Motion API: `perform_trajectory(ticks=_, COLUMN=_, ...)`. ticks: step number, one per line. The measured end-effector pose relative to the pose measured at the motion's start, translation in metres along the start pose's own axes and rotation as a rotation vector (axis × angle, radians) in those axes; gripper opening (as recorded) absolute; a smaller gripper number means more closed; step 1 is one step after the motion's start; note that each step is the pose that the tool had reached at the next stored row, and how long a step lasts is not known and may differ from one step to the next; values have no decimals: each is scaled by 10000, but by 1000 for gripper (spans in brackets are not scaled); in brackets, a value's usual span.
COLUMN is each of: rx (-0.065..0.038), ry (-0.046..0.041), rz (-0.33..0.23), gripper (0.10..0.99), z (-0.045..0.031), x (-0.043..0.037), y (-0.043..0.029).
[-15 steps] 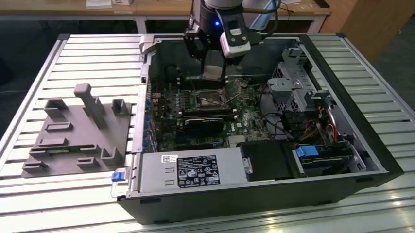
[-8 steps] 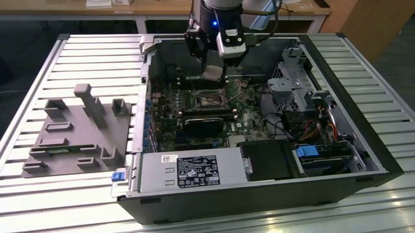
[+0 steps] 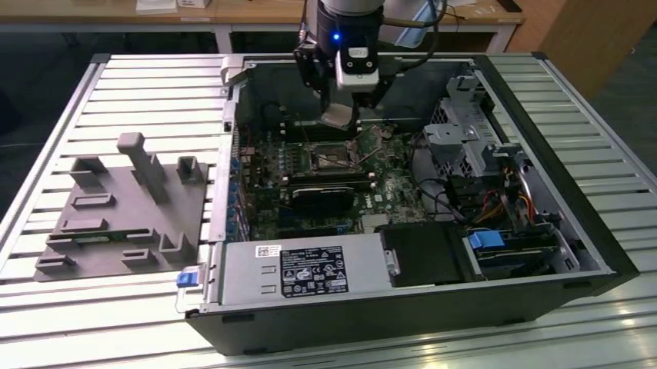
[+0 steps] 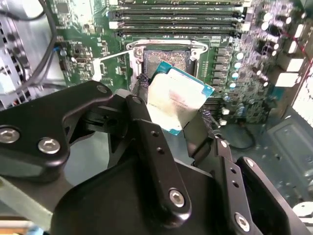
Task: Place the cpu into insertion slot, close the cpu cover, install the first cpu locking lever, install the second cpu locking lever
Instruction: 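Place the cpu into insertion slot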
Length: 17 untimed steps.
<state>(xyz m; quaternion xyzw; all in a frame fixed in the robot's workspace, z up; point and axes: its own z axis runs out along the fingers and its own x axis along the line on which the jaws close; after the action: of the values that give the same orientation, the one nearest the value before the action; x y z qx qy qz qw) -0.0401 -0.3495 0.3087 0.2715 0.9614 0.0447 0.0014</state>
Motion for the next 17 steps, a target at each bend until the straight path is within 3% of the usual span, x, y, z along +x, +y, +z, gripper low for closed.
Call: perform_trajectory(ticks=17, rx=-63, ry=-255, rz=2929, gripper=537, z=24, x=-1, y=-2)
